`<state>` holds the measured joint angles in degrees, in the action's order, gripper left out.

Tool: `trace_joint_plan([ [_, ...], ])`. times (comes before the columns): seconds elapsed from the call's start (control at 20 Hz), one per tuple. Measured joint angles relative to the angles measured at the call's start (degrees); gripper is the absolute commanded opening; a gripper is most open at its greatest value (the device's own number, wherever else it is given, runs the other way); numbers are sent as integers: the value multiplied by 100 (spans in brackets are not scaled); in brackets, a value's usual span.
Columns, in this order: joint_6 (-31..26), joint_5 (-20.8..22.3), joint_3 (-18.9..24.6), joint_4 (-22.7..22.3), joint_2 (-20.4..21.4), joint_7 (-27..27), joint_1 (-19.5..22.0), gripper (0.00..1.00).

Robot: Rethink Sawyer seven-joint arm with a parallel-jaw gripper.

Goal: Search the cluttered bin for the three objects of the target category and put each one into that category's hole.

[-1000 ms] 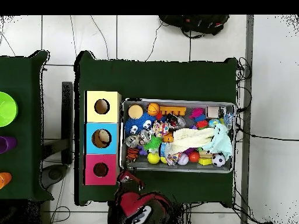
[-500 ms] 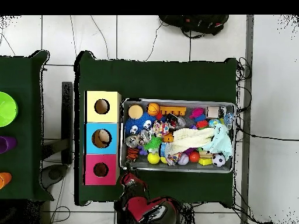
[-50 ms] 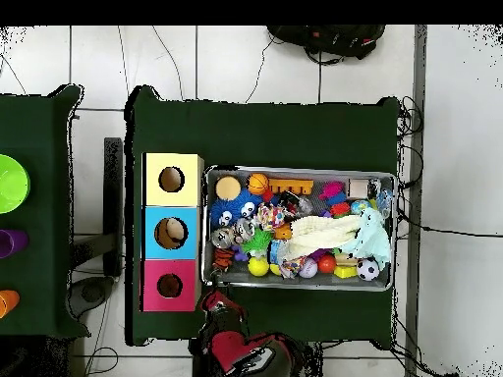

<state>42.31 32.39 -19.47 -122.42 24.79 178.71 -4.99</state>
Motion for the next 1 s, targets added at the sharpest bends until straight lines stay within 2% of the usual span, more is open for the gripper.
trace_joint_plan([
  [0.25, 1, -28, -25, 0, -5, 0, -24, 100],
  [0.5, -154, 77, 54, 0, 75, 0, 119, 100],
  [0.75, -1129, 521, 547, -26, 435, 0, 788, 100],
  [0.95, -2637, 791, 1186, -63, 792, 0, 1743, 100],
  [1.0, -2865, 806, 1332, -77, 868, -1, 1907, 100],
])
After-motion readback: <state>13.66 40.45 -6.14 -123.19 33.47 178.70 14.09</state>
